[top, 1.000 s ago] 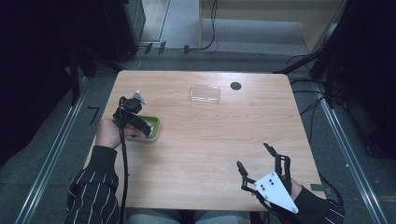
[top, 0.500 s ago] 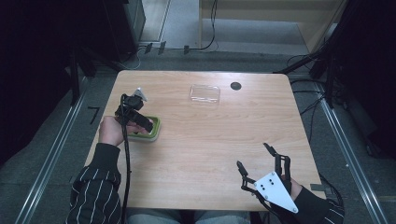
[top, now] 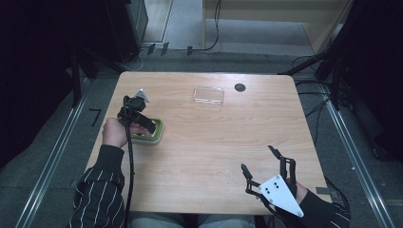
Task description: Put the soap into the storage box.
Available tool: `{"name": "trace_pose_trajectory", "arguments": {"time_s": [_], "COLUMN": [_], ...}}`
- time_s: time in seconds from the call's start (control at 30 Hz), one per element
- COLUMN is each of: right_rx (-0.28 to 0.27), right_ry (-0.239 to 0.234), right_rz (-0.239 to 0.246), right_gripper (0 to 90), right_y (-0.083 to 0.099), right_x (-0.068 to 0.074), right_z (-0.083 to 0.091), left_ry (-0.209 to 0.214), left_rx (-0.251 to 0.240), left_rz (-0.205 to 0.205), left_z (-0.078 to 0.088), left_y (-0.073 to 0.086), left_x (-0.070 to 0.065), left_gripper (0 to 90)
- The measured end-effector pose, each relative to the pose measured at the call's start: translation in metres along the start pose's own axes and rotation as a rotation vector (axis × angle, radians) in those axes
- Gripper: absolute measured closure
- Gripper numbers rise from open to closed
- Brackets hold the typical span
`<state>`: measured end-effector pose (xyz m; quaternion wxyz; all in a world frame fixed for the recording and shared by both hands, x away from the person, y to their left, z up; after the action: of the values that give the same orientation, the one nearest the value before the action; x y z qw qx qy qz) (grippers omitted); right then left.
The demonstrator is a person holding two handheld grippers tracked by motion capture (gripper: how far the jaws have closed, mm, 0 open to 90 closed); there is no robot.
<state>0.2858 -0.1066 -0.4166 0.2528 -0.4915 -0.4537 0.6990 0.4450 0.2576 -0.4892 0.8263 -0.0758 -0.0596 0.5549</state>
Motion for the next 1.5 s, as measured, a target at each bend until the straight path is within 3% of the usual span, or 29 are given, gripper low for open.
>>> {"name": "trace_pose_trajectory", "arguments": {"time_s": [0.5, 0.77, 1.5], "right_rx": [-0.001, 0.0, 0.0], "right_ry": [0.003, 0.001, 0.002], "right_rz": [-0.005, -0.001, -0.001], "right_gripper": [13.2, 13.2, 13.2], "right_y": [0.0, 0.0, 0.0], "right_x": [-0.001, 0.0, 0.0], "right_z": [0.0, 0.0, 0.0], "left_ry": [-0.015, -0.032, -0.031], "left_rx": [0.018, 0.009, 0.043], "left_rz": [-0.001, 0.042, 0.083], "left_z": [-0.009, -0.015, -0.036], "left_y": [-0.004, -0.006, -0.01], "left_x": [0.0, 0.008, 0.015], "left_gripper": [14.0, 14.0, 13.9]}}
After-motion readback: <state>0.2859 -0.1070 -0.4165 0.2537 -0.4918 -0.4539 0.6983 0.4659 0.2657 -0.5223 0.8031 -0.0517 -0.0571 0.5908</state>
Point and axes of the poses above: each handheld gripper's, and its own axes: z roughly backward along the jaws, y roughly out of its underside, x roughly to its left, the point moved 10 cm from there along -z, roughly forward along the jaws, and after that the axes turned 2 degrees about -z, right-handed, at the moved point
